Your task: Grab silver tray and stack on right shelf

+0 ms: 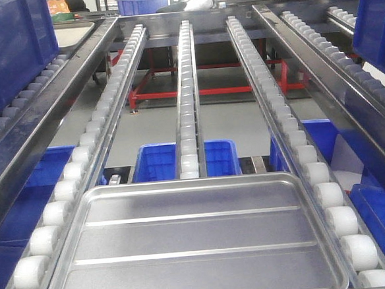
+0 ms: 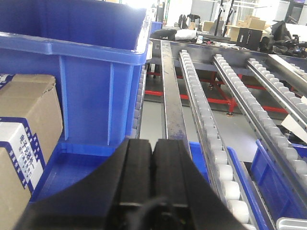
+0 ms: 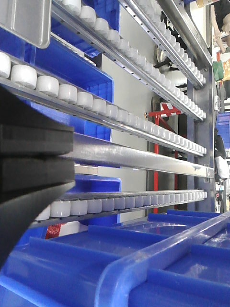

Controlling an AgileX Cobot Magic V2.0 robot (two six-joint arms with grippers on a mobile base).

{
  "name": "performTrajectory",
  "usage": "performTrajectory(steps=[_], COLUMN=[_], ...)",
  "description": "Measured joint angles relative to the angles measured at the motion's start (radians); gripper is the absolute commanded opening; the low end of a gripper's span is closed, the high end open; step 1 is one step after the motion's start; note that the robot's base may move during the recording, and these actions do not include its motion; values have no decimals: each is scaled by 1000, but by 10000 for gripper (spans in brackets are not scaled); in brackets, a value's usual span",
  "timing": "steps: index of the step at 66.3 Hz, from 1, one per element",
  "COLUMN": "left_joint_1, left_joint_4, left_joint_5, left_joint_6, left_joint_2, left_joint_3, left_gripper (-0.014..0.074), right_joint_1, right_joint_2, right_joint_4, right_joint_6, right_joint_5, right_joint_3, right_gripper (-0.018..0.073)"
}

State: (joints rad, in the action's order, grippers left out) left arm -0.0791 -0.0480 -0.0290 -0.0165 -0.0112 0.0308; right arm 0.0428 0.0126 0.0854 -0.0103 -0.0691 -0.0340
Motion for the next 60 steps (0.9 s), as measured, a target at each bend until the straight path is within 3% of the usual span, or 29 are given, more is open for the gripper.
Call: performTrajectory(steps=[60], left_joint_1=[0], left_joint_4=[0], left_joint_5=[-2], left_joint_6=[0], left_joint_2=[0], left_joint_3=[0], left_gripper=[-92], right_joint_1=[0], right_joint_2=[0], right_joint_4=[0], right_joint_6=[0], right_joint_5=[33], right_joint_3=[0], right_gripper=[48])
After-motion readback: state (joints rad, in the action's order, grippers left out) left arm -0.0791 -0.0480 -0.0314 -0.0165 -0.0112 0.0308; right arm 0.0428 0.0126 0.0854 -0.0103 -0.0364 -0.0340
